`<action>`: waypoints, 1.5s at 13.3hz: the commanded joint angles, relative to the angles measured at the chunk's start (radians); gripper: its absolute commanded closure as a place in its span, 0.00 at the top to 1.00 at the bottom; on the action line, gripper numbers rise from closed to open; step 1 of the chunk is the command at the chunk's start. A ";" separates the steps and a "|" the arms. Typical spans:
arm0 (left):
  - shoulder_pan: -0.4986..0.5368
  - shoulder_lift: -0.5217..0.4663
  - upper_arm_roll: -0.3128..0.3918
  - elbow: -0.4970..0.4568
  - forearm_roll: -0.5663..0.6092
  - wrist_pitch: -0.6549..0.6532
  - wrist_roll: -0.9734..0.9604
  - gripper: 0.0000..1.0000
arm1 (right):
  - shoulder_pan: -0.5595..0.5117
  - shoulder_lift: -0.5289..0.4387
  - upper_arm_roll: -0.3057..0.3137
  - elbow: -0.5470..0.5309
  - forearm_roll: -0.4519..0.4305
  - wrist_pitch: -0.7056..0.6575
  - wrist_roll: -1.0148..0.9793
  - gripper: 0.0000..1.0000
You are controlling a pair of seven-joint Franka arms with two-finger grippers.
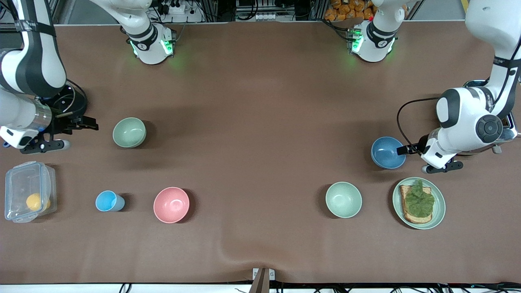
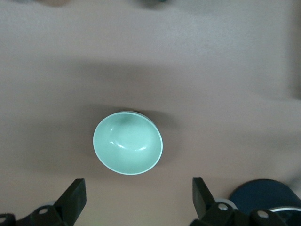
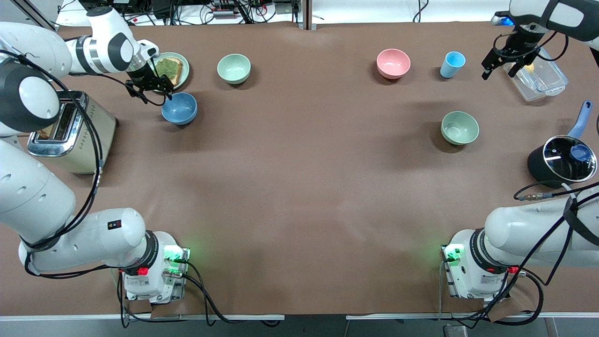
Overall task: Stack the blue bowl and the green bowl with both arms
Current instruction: 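Grip the green bowl with the right gripper while the left gripper grips the blue bowl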
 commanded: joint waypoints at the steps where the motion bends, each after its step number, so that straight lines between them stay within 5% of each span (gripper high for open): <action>1: 0.008 0.023 -0.006 0.006 -0.019 0.013 0.007 0.94 | -0.055 -0.023 0.014 -0.114 0.020 0.119 -0.078 1.00; 6: 0.013 0.056 -0.006 0.012 -0.019 0.027 0.008 0.81 | -0.061 0.006 0.014 -0.255 0.038 0.346 -0.102 0.98; 14: 0.013 0.078 -0.008 0.023 -0.019 0.027 0.008 0.58 | -0.083 0.141 0.016 -0.309 0.066 0.537 -0.144 0.82; 17: 0.013 0.078 -0.008 0.023 -0.019 0.027 0.007 0.42 | -0.077 0.170 0.016 -0.332 0.095 0.595 -0.152 0.67; 19: 0.013 0.079 -0.008 0.023 -0.021 0.027 0.007 0.31 | -0.077 0.170 0.019 -0.344 0.095 0.605 -0.153 0.46; 20: 0.013 0.079 -0.008 0.023 -0.021 0.027 0.005 0.14 | -0.077 0.170 0.019 -0.344 0.095 0.605 -0.153 0.35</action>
